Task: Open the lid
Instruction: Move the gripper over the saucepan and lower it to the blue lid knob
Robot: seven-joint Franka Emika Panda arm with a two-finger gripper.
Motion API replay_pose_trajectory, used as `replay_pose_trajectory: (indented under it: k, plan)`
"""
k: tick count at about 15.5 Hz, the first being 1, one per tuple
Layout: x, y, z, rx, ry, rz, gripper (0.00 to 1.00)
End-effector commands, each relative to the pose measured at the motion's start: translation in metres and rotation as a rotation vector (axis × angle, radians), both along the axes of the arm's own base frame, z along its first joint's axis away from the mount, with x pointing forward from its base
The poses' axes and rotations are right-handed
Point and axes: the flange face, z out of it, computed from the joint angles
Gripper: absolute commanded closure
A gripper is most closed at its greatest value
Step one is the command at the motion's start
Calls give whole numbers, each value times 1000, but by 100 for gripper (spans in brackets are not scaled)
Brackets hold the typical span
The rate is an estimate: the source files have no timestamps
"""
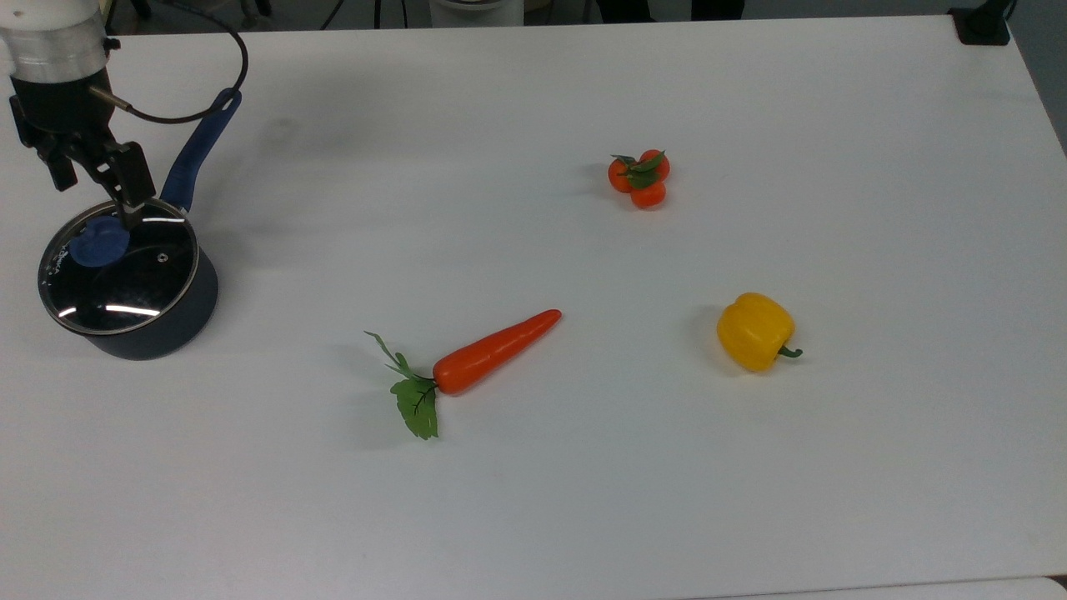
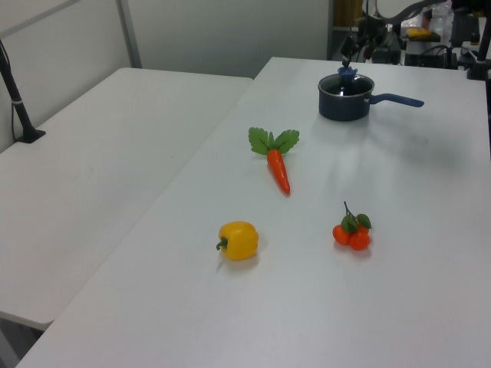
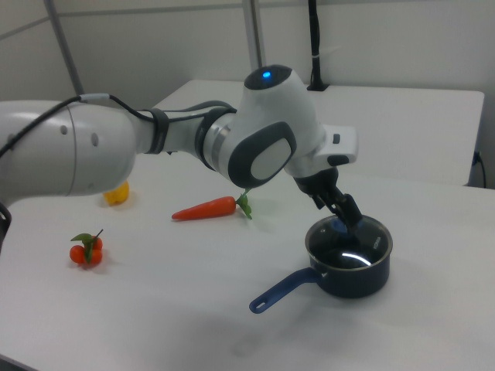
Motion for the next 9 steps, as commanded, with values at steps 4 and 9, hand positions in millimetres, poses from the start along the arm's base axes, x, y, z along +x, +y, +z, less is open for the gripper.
replay_pose_trajectory:
  k: [4, 9]
  plan:
    - [10, -5, -28, -37, -47, 30, 0]
    - [11, -5, -35, -40, -61, 27, 2]
